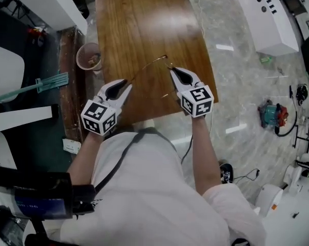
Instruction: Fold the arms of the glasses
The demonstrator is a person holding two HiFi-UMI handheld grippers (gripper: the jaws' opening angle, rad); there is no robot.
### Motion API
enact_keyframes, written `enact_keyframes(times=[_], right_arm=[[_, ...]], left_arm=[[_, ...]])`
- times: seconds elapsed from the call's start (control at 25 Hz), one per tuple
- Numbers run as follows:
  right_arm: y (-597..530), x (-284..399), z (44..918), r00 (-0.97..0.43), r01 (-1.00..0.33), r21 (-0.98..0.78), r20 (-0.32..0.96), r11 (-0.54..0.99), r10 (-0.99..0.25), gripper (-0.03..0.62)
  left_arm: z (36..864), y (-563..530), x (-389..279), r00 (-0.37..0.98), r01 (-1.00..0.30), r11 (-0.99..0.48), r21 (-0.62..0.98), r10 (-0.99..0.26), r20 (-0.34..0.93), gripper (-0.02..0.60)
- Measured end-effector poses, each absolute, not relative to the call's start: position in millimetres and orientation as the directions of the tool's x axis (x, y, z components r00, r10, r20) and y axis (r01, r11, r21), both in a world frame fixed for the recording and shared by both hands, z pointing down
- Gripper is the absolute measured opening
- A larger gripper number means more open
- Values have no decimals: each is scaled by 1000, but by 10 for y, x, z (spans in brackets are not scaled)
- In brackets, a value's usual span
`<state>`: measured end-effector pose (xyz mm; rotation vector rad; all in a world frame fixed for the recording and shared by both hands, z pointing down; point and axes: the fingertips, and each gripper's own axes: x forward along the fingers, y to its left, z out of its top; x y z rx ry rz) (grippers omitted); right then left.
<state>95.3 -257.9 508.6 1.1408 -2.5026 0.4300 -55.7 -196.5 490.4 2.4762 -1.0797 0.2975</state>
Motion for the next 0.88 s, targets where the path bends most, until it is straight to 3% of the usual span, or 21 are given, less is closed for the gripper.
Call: enact_keyframes(times=[0.32,0.4,0.88], right_arm=[[-2179,1126,4552,-632,-768,-142,325,625,-703,31],[-2112,1149,4524,-629,-772,-140,314,620,-711,31],[-1834,1037,4268,-665,-747,-211,211,631,-717,31]], left_arm=[[4414,-1707,-237,738,-626,-778,57,-567,366,89],[4364,-1639,-187,747,-608,-793,34,-557,362,45],[4586,-1213,255,823,-466,-869,168,-355,444,32]])
